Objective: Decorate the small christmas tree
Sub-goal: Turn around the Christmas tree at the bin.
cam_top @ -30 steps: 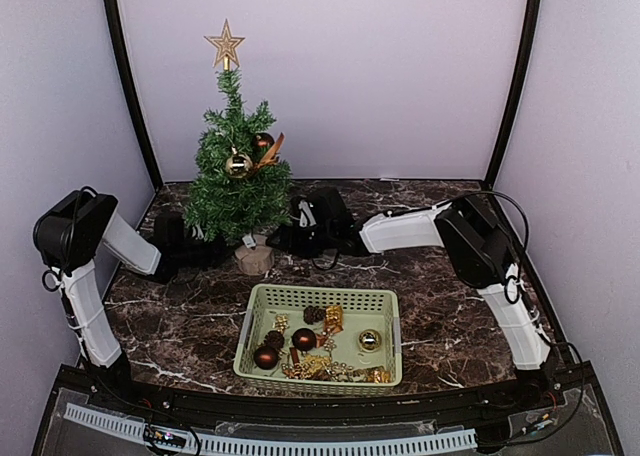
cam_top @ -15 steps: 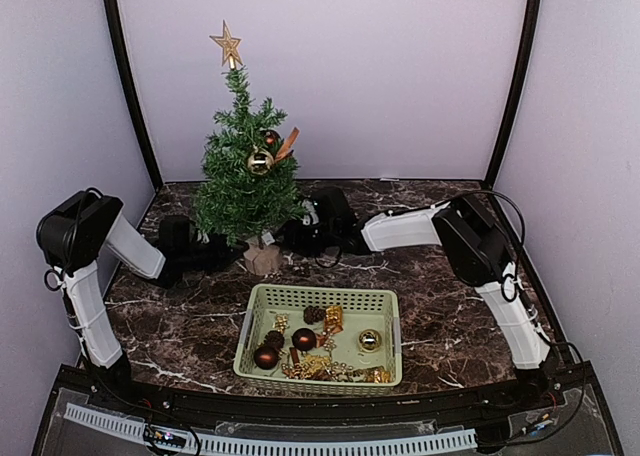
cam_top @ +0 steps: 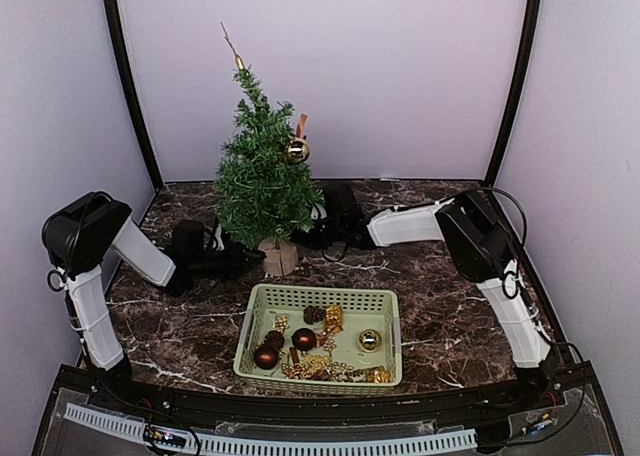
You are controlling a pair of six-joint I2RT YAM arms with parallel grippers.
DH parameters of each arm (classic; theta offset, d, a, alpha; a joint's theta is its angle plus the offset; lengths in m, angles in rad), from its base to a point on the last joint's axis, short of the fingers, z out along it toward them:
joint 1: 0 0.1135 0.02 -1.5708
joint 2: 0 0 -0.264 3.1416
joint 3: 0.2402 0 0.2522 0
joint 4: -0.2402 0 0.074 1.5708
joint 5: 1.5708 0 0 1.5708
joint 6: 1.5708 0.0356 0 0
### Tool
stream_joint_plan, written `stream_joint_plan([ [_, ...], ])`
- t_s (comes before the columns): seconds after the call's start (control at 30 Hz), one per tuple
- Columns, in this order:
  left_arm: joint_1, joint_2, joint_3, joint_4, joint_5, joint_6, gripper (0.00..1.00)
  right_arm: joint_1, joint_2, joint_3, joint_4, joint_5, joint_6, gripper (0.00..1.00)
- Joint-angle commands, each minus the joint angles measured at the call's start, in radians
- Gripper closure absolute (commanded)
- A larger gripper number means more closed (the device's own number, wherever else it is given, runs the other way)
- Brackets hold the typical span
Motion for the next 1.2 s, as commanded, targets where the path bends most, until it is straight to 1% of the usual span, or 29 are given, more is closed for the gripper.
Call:
stream_joint_plan([
  [0.0, -0.046, -0.010, 0.005, 0.012, 0.033, 0.008, 0.69, 0.004, -0.016, -0.003, 0.034, -0.016, -0.030, 0.59],
  [0.13, -0.057, -0.020, 0.000, 0.005, 0.023, 0.012, 0.69, -0.006, -0.042, -0.047, 0.076, 0.000, -0.026, 0.57],
  [0.23, -0.057, -0.074, -0.015, -0.040, -0.010, 0.044, 0.67, -0.023, -0.091, -0.115, 0.122, 0.021, -0.026, 0.54],
  [0.37, -0.056, -0.148, -0.022, -0.133, -0.047, 0.093, 0.64, -0.058, -0.154, -0.208, 0.150, 0.039, -0.038, 0.47],
  [0.67, -0.055, -0.281, -0.070, -0.230, -0.135, 0.133, 0.55, -0.101, -0.266, -0.353, 0.194, 0.087, -0.057, 0.40],
  [0.73, -0.054, -0.314, -0.083, -0.251, -0.151, 0.142, 0.52, -0.102, -0.277, -0.363, 0.183, 0.098, -0.066, 0.40],
  [0.87, -0.054, -0.376, -0.110, -0.278, -0.167, 0.152, 0.51, -0.102, -0.308, -0.409, 0.207, 0.098, -0.060, 0.40],
  [0.97, -0.054, -0.411, -0.125, -0.293, -0.191, 0.157, 0.51, -0.102, -0.349, -0.459, 0.238, 0.110, -0.048, 0.38],
  [1.17, -0.053, -0.486, -0.139, -0.336, -0.226, 0.179, 0.48, -0.102, -0.435, -0.525, 0.223, 0.156, -0.076, 0.35],
])
